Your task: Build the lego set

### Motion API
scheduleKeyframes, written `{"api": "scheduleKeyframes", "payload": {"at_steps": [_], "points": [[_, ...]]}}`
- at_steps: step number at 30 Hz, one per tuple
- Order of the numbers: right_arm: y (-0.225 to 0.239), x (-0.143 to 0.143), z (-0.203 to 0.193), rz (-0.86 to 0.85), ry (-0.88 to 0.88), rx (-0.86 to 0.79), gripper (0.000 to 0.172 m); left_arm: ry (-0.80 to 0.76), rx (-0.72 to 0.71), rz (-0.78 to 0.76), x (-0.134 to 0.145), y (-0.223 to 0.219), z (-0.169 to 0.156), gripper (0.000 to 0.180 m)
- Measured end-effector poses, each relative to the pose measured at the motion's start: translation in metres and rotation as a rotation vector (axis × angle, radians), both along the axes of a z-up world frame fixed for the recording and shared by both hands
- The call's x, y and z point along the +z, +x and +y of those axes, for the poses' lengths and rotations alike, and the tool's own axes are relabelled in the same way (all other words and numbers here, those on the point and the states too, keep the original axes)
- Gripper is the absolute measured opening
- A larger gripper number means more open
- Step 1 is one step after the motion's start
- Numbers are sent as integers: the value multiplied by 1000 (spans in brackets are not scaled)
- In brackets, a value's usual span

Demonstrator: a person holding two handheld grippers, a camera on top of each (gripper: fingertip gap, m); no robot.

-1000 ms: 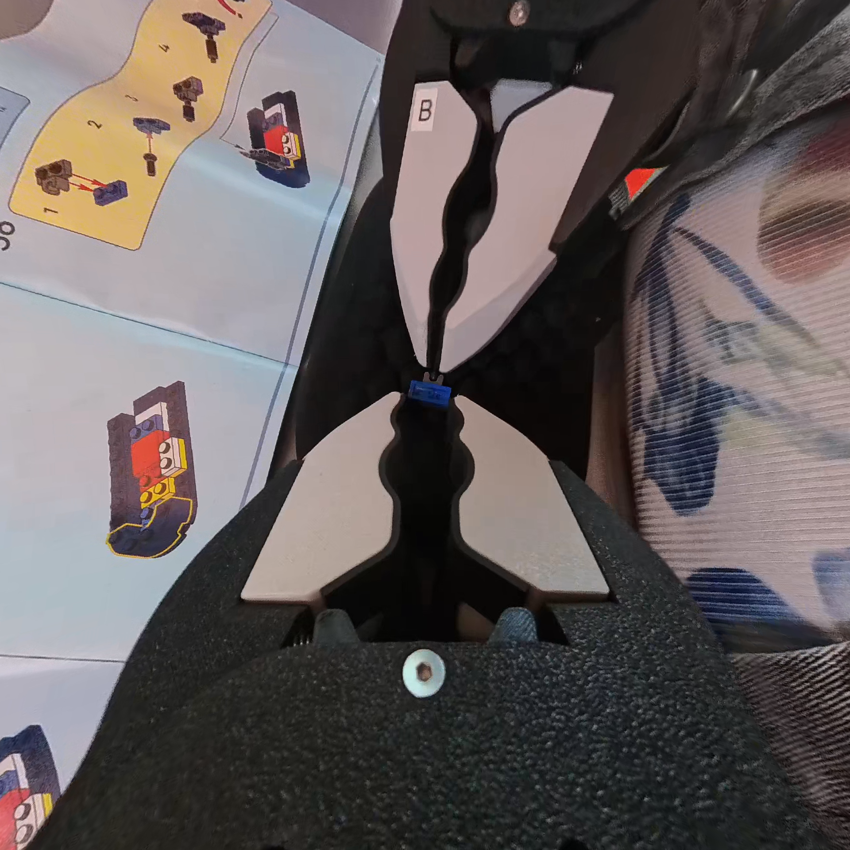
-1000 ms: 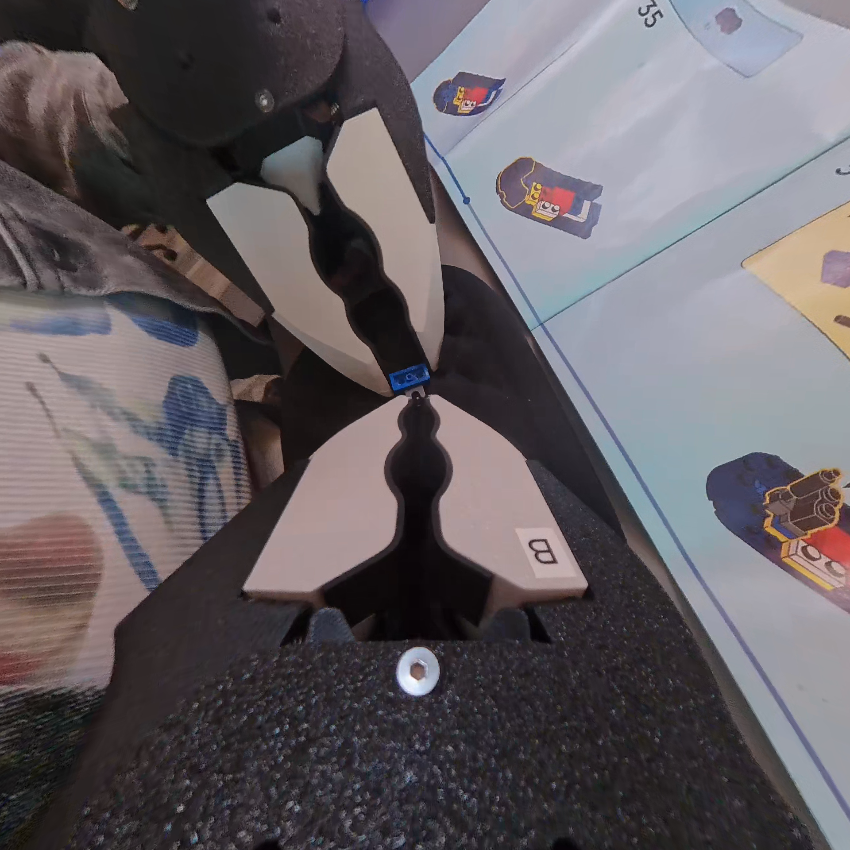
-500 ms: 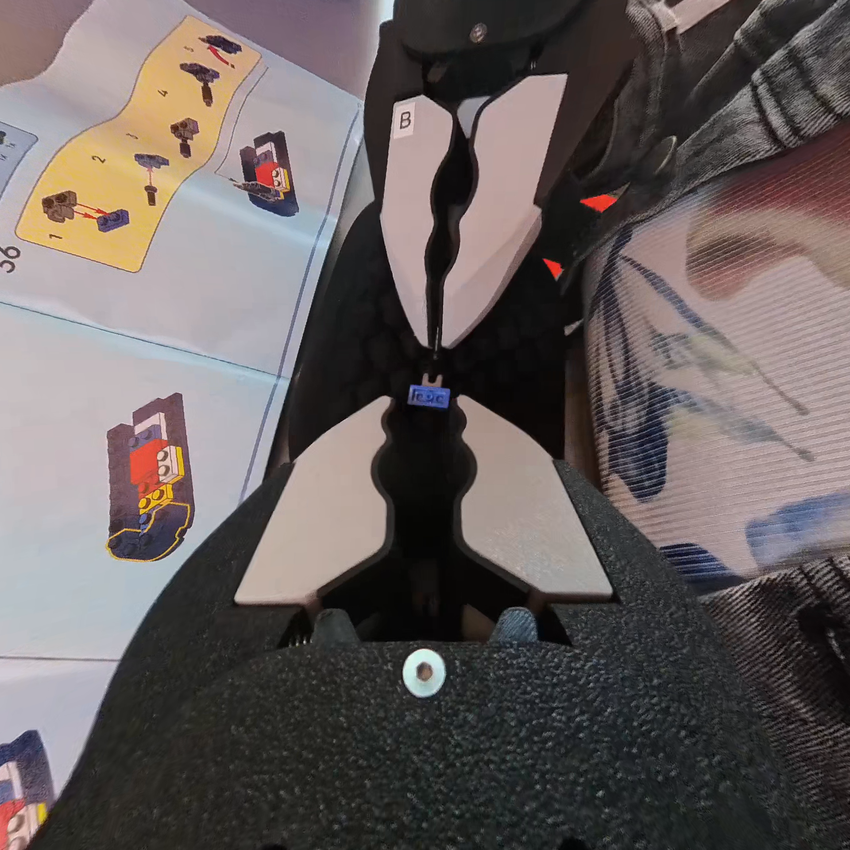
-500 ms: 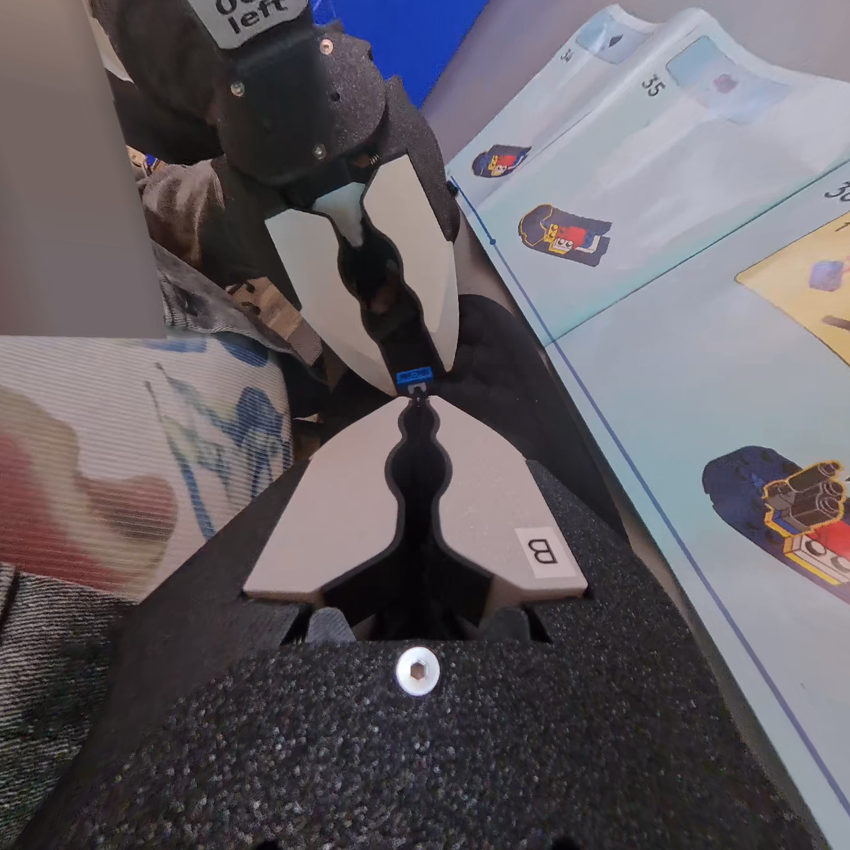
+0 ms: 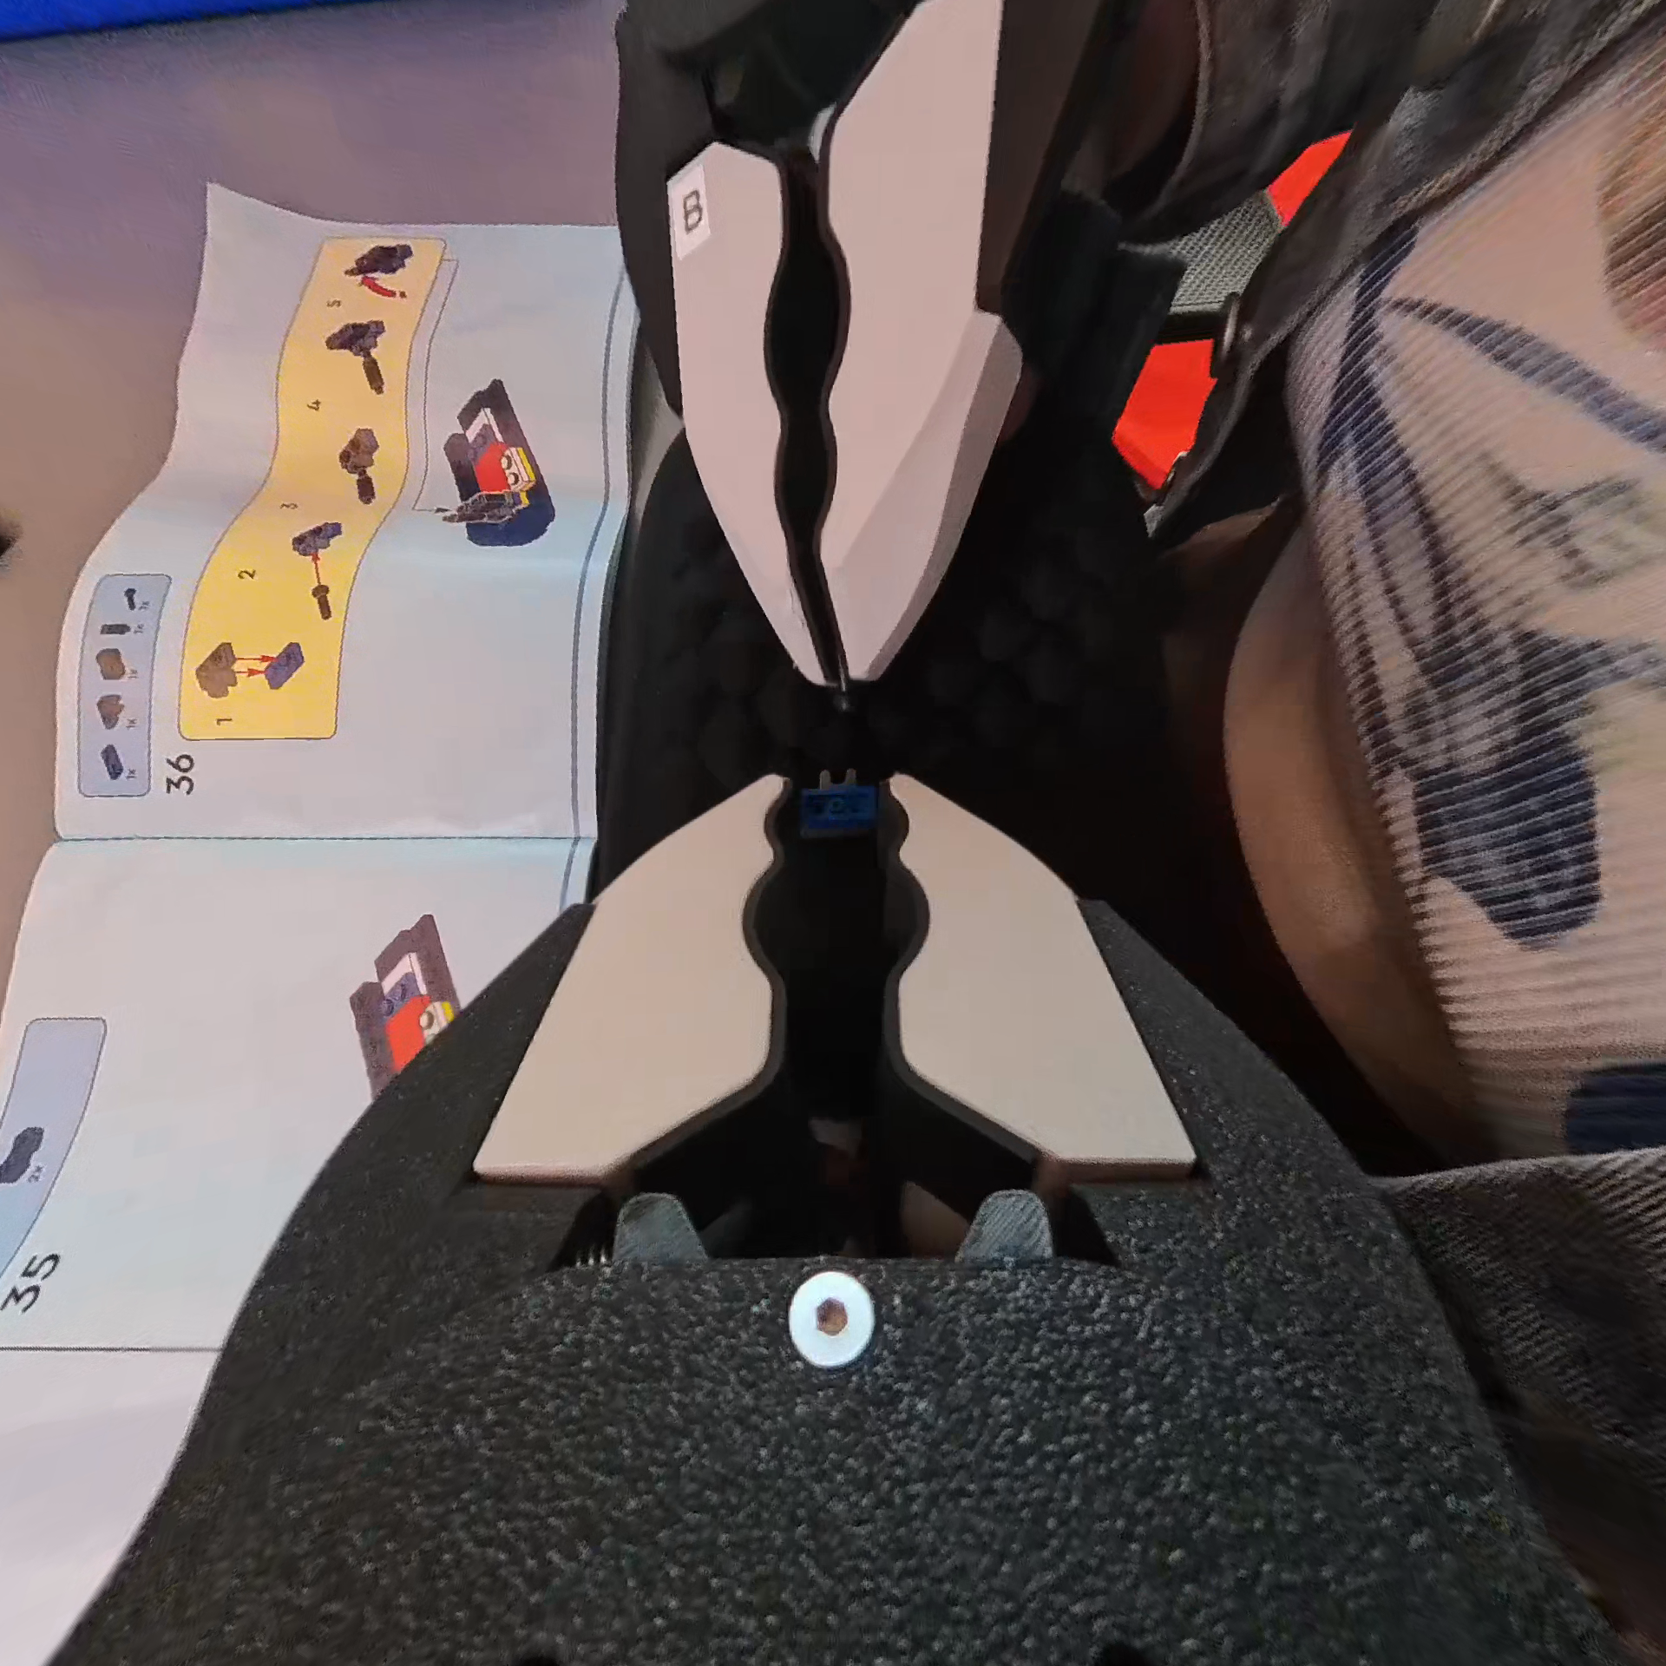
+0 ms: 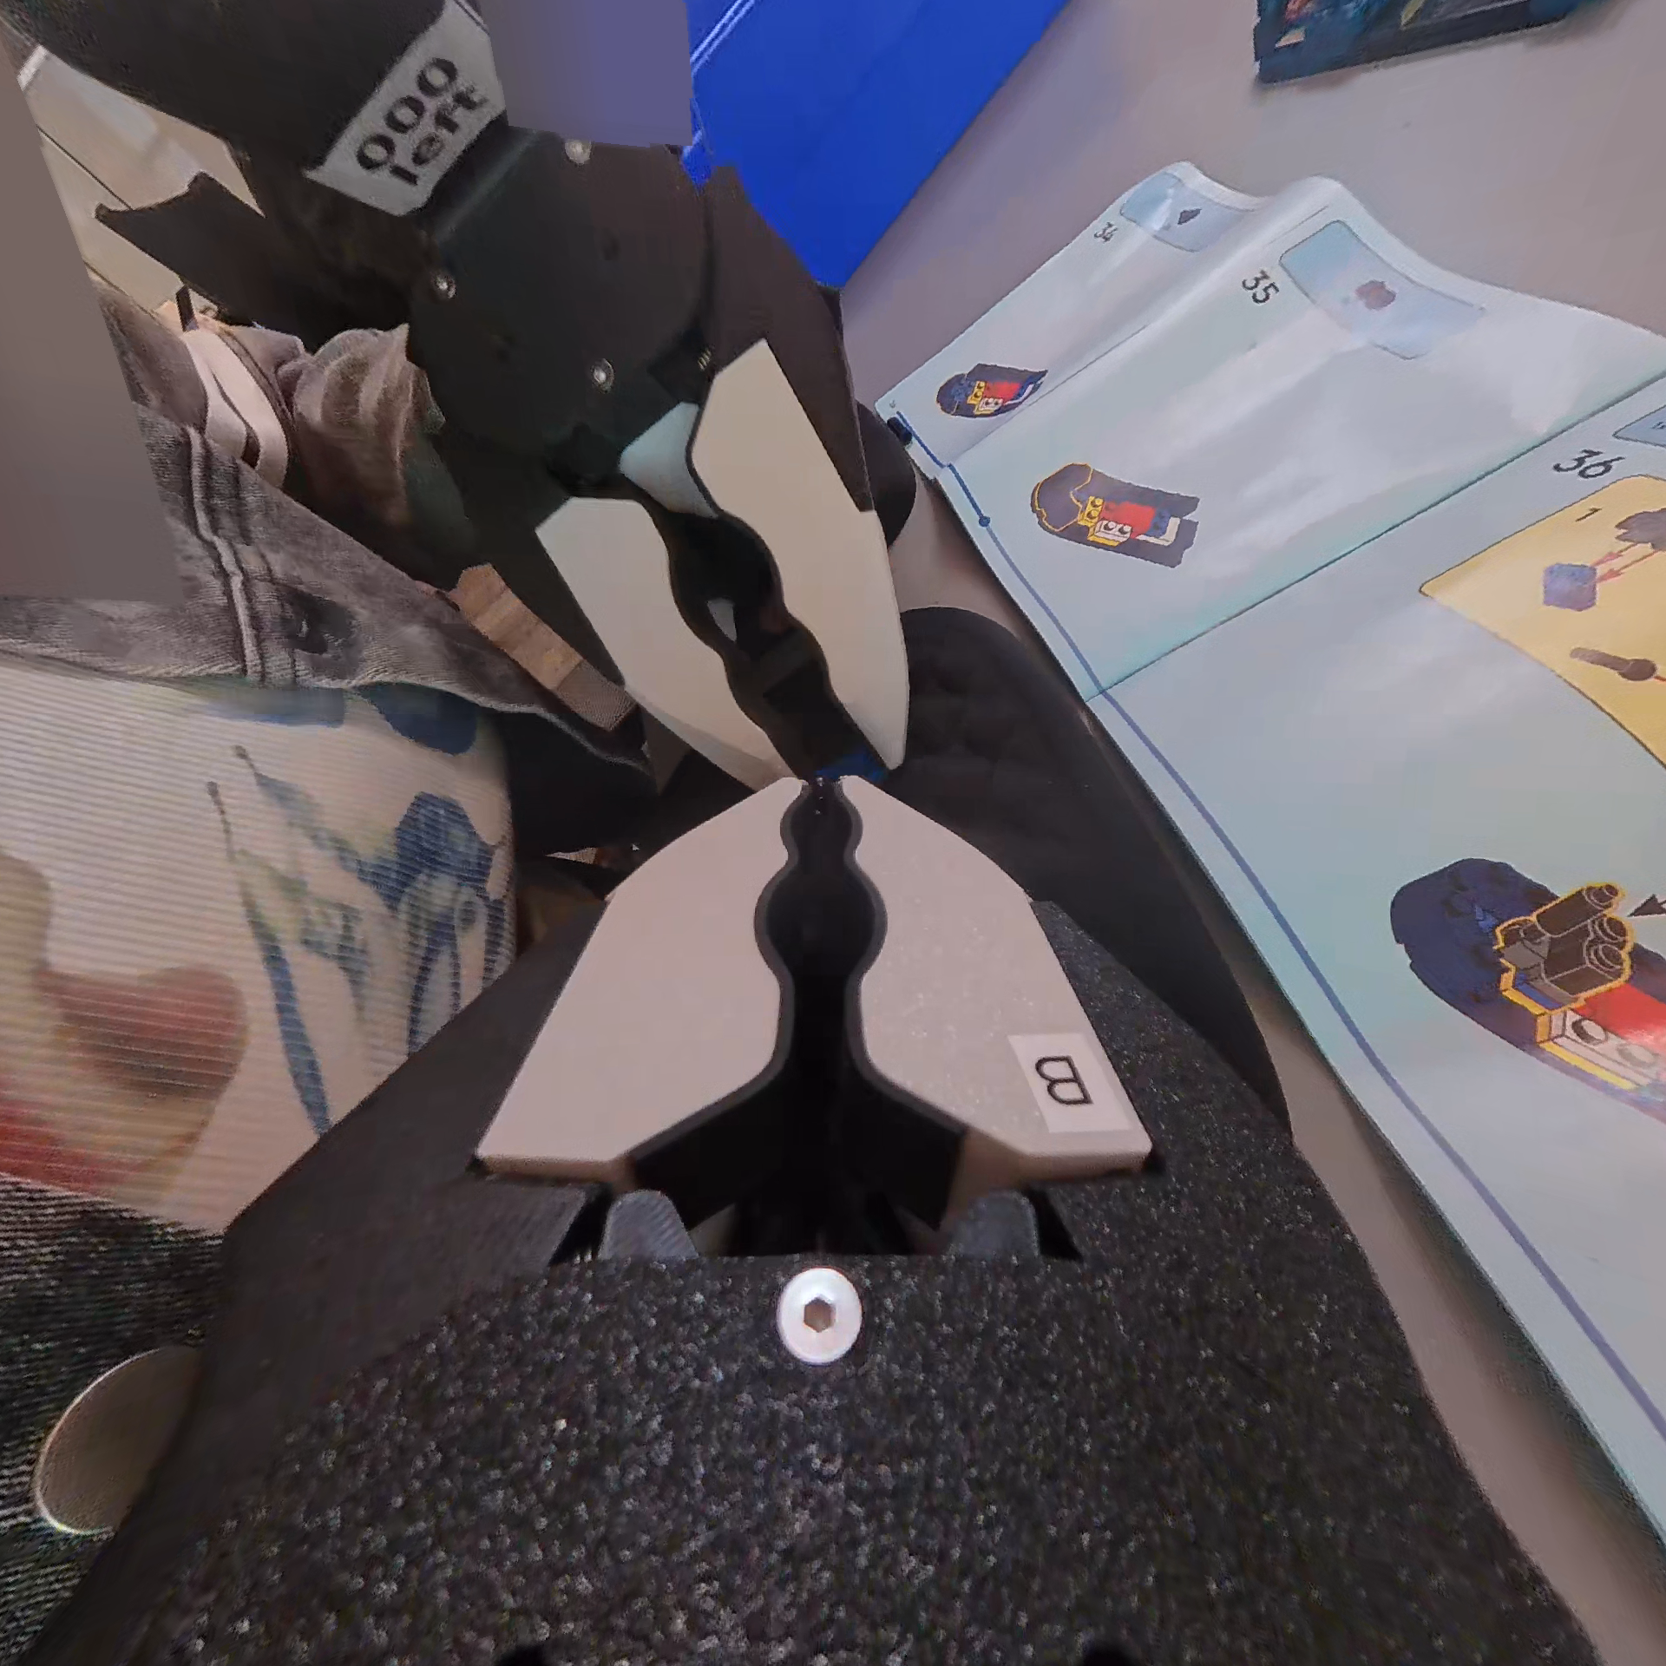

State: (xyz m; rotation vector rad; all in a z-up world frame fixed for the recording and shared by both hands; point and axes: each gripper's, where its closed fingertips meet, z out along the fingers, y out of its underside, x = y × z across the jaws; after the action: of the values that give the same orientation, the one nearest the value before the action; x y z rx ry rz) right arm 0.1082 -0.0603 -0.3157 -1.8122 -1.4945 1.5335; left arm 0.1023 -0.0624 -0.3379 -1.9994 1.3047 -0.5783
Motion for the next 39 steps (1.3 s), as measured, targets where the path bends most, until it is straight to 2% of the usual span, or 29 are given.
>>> {"api": "scheduleKeyframes", "payload": {"at_steps": [2, 4, 6, 8, 10, 13, 16, 20, 29, 34, 39], "points": [[0, 8, 2, 42, -36, -20, 3, -50, 28, -19, 0, -2, 0, 16], [-1, 27, 3, 153, -126, -39, 3, -48, 68, -129, 12, 0, 2, 16], [-1, 57, 8, 342, -222, -55, 3, -38, 159, -434, 53, 1, 7, 15], [0, 84, 9, 512, -262, -27, 3, -289, 261, -879, 93, -4, 5, 15], [-2, 89, 6, 561, -192, 26, 3, -505, 325, -1181, 100, -14, -2, 15], [-12, 79, -4, 499, -95, 141, 3, -643, 399, -1413, 95, -28, -15, 15], [-24, 74, -16, 463, -49, 250, 3, -642, 422, -1323, 86, -21, -26, 15], [-26, 68, -29, 440, -39, 356, 3, -685, 432, -1340, 81, -23, -26, 15], [-27, 58, -26, 372, -91, 368, 2, -810, 384, -1349, 77, -21, -29, 15], [-24, 50, -28, 268, -178, 295, 3, -907, 369, -1356, 77, -17, -34, 15], [-25, 55, -24, 289, -274, 197, 2, -922, 391, -1393, 76, -21, -27, 15]]}}
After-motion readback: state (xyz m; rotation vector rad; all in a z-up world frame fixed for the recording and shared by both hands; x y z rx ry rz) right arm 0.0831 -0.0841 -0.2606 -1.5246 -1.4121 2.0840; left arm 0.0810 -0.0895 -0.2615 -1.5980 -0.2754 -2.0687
